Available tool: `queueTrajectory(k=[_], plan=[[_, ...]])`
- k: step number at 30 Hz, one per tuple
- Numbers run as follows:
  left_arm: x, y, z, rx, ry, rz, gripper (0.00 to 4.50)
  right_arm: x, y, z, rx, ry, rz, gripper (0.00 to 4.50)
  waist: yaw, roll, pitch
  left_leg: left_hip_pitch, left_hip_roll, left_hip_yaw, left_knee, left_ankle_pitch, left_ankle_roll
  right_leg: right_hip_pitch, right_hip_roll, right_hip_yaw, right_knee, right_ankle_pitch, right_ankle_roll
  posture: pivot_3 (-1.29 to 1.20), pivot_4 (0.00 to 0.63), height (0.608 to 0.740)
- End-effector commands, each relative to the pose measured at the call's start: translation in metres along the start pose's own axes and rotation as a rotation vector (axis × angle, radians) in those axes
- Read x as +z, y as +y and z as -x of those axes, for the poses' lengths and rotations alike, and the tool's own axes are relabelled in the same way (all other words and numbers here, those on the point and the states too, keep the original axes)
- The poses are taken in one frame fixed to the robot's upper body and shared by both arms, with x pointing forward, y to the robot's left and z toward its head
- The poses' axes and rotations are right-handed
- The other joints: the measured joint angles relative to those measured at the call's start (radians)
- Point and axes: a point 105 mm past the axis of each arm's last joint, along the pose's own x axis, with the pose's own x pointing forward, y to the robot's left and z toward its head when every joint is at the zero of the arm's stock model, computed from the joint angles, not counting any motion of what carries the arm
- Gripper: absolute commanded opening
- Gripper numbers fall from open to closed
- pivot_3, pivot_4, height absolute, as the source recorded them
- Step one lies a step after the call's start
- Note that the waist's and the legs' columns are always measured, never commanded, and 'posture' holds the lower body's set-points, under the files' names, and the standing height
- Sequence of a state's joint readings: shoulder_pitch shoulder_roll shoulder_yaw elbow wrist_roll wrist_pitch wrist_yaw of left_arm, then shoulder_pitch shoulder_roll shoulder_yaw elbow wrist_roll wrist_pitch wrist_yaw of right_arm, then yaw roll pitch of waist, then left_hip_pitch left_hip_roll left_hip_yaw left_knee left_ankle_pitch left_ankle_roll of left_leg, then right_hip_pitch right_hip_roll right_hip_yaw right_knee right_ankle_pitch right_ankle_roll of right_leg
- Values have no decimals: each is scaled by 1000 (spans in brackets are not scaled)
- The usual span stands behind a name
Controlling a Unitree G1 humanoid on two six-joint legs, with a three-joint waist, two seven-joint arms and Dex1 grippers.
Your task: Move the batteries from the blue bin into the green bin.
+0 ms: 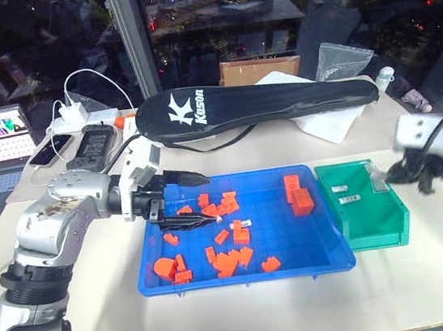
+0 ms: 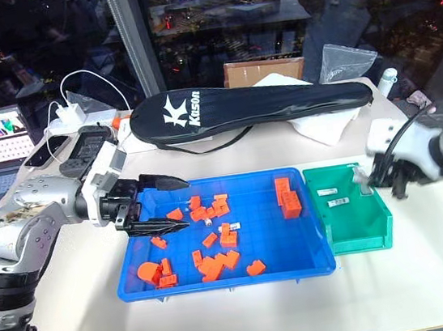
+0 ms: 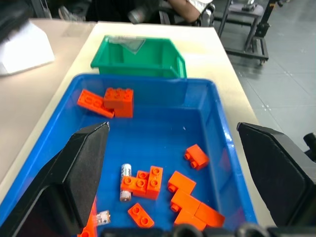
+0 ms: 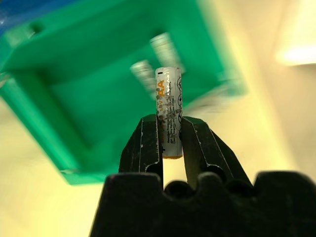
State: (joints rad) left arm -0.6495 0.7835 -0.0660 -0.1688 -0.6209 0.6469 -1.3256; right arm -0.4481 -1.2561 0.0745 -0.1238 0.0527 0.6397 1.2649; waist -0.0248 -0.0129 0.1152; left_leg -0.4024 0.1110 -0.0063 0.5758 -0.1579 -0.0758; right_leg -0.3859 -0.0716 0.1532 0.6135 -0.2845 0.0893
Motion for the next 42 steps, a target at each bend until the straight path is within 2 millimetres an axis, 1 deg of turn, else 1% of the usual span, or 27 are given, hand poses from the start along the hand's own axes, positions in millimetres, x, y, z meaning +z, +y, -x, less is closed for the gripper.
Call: queueTrajectory(k=[1,4,5,7,10,11,12,13,14,16,18,20,22,23,25,27,28,31,35,39,42], plan=[[3,1,3,9,17,-45,4500,11,-1,4,-38,-22,62,255,4,2,0,0,0,0,0,0,0,0,0,0,0,0,0,0,150,737],[3,0,3,10,23,-41,4500,11,3,0,-15,-10,60,255,9,2,0,0,0,0,0,0,0,0,0,0,-1,0,0,0,150,737],[3,0,4,10,25,-40,4500,10,2,0,-17,-6,62,1261,10,1,0,-1,0,0,1,0,0,0,0,0,-1,0,0,0,150,737],[3,0,4,13,27,-40,4500,12,1,0,-19,-9,63,1848,12,1,0,-1,0,0,1,0,0,0,0,0,-1,0,0,0,150,737],[3,-1,5,19,31,-39,4500,20,-1,4,-23,-31,88,2852,13,1,0,-1,0,0,1,0,0,0,0,0,-1,0,1,0,150,737],[2,-1,6,25,35,-37,4500,28,-4,8,-35,-51,104,3161,12,1,0,-1,0,0,1,0,0,0,0,0,-1,0,1,0,150,737],[1,0,7,30,42,-38,4500,37,-8,13,-49,-77,121,3581,12,2,0,-1,0,0,1,0,0,0,0,0,-1,0,1,0,150,737],[0,0,8,36,50,-38,4500,50,-11,17,-64,-111,144,3861,8,2,0,-1,0,0,1,0,0,0,0,0,-1,0,1,0,150,737],[-1,1,9,41,59,-35,4500,64,-13,21,-68,-155,159,4234,5,2,0,-1,0,0,1,0,0,-1,0,0,-1,0,1,0,150,737],[-10,3,13,60,104,-40,4500,105,-8,23,-50,-296,214,4234,-6,2,1,0,0,0,0,0,0,-1,1,0,0,0,0,0,150,737],[-22,6,19,76,165,-54,4500,133,-1,18,-32,-381,252,4234,-12,2,0,1,0,-1,-1,0,0,0,2,0,0,0,0,0,150,737],[-26,7,24,89,181,-45,4500,158,16,0,36,-467,271,4234,-13,0,0,1,0,-3,-2,0,0,1,3,0,0,0,-1,0,150,737],[-26,8,28,99,179,-35,4500,174,37,-25,116,-504,295,4234,-13,0,-1,2,1,-4,-2,0,0,0,4,0,1,0,-1,0,150,737],[-27,7,30,101,183,-35,4500,179,45,-37,143,-514,299,4234,-4,-1,-1,-1,1,-4,-2,0,0,-1,4,0,1,0,-2,0,150,737],[-26,6,32,105,187,-34,4500,181,55,-58,177,-507,306,4234,7,-1,-1,-4,1,-4,0,0,0,-2,4,0,1,3,-6,0,150,737],[-26,4,34,114,186,-31,4500,180,58,-72,191,-498,309,4234,17,-1,-1,-4,1,-4,0,0,0,-2,5,0,1,2,-7,0,150,737],[-25,2,35,120,182,-25,4500,177,60,-80,205,-481,314,4234,21,-1,-1,-4,1,-4,0,0,0,-2,6,0,1,2,-7,0,150,737],[-26,-3,36,130,177,-13,4500,168,65,-96,240,-443,344,4234,27,-1,-1,-5,0,-4,1,0,-1,-2,10,-1,1,2,-9,0,150,737],[-30,-9,35,138,184,2,4500,161,66,-113,272,-402,385,4234,23,-1,-1,-3,0,-4,1,0,-1,-2,12,0,3,1,-10,0,150,737],[-29,-12,35,149,177,8,4500,162,64,-119,284,-394,408,4234,18,-1,-1,-3,0,-4,1,0,-1,-2,12,0,4,1,-11,0,150,737],[-29,-14,35,154,175,11,4500,162,66,-124,306,-392,421,4234,13,-1,-1,-3,0,-4,1,0,-1,-2,12,0,5,1,-11,0,150,737]])
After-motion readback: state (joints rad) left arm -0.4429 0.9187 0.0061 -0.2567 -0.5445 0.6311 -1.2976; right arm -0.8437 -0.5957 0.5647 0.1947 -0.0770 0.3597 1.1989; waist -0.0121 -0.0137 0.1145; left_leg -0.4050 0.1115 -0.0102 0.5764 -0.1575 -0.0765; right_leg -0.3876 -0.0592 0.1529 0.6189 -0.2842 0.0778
